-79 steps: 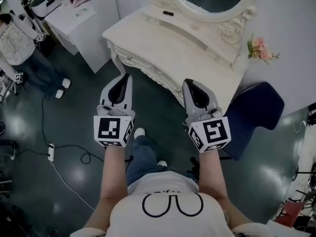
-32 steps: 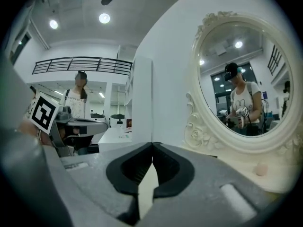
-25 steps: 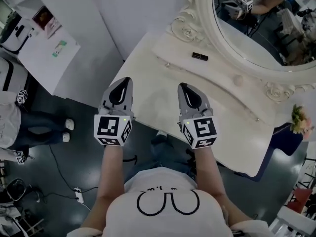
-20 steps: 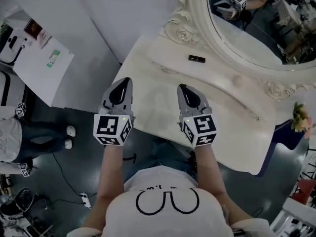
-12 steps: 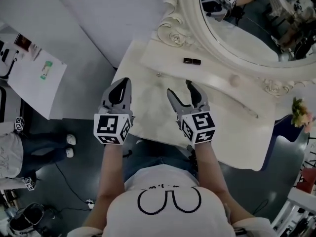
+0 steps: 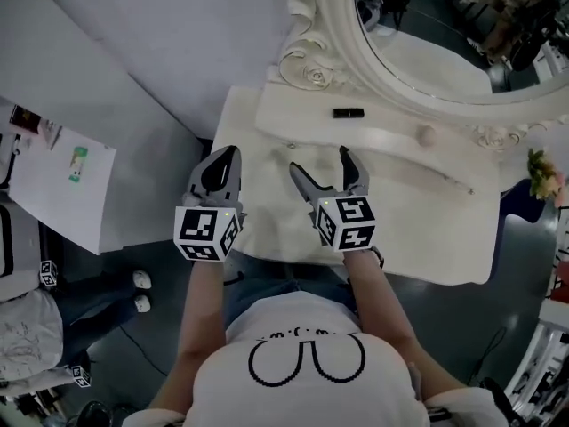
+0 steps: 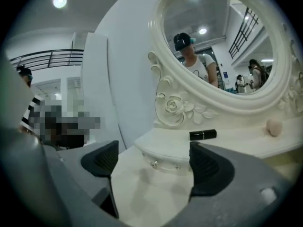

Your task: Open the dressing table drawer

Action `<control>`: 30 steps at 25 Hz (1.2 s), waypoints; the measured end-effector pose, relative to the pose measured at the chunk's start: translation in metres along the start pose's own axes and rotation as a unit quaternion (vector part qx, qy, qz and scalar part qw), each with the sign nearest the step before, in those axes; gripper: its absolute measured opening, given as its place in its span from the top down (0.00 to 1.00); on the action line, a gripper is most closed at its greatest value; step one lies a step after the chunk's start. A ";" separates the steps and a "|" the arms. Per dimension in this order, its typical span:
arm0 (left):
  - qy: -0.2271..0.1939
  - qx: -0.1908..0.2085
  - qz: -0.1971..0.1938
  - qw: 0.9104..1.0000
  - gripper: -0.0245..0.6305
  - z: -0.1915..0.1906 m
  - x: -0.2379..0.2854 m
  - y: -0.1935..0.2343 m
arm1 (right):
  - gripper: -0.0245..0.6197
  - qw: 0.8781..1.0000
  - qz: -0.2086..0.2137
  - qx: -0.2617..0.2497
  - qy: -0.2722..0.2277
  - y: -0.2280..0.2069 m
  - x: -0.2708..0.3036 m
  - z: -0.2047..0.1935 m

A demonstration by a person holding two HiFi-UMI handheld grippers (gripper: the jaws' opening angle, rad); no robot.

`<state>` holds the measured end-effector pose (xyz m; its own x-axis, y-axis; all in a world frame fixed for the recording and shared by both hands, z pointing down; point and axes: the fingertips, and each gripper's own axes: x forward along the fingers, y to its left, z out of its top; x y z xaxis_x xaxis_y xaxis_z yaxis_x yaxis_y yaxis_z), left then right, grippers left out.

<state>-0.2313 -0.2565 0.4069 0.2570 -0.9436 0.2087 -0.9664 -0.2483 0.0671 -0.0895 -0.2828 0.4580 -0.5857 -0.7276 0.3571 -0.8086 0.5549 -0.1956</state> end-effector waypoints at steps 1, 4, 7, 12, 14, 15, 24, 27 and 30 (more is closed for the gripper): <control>0.002 0.000 -0.007 1.000 0.96 -0.001 0.001 0.004 | 0.25 1.000 -0.009 0.005 0.007 0.003 0.005 -0.003; 0.012 -0.001 -0.028 1.000 0.96 -0.007 0.003 0.016 | 0.24 0.997 -0.057 0.029 0.037 0.005 0.018 -0.018; 0.021 -0.004 -0.044 0.999 0.96 -0.016 0.005 0.029 | 0.24 0.990 -0.110 0.055 0.066 0.003 0.028 -0.038; 0.042 -0.012 -0.069 0.997 0.96 -0.034 0.009 0.043 | 0.25 0.978 -0.149 0.104 0.101 0.004 0.057 -0.075; 0.047 -0.014 -0.080 0.996 0.96 -0.040 0.011 0.046 | 0.25 0.976 -0.159 0.106 0.108 0.003 0.072 -0.085; 0.050 -0.014 -0.086 0.995 0.96 -0.043 0.012 0.048 | 0.26 0.975 -0.164 0.105 0.109 0.003 0.079 -0.088; 0.065 -0.018 -0.104 0.992 0.96 -0.060 0.015 0.066 | 0.45 0.964 -0.217 0.111 0.104 -0.012 0.108 -0.095; 0.066 -0.021 -0.103 0.992 0.96 -0.062 0.016 0.071 | 0.78 0.963 -0.232 0.085 0.109 -0.011 0.110 -0.092; 0.064 -0.024 -0.101 0.993 0.96 -0.061 0.016 0.074 | 0.82 0.963 -0.237 0.071 0.110 -0.007 0.112 -0.092</control>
<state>-0.2984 -0.2764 0.4750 0.4472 -0.8394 0.3090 -0.8944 -0.4154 0.1660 -0.1443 -0.3307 0.5837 -0.1364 -0.7735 0.6189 -0.9906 0.1101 -0.0807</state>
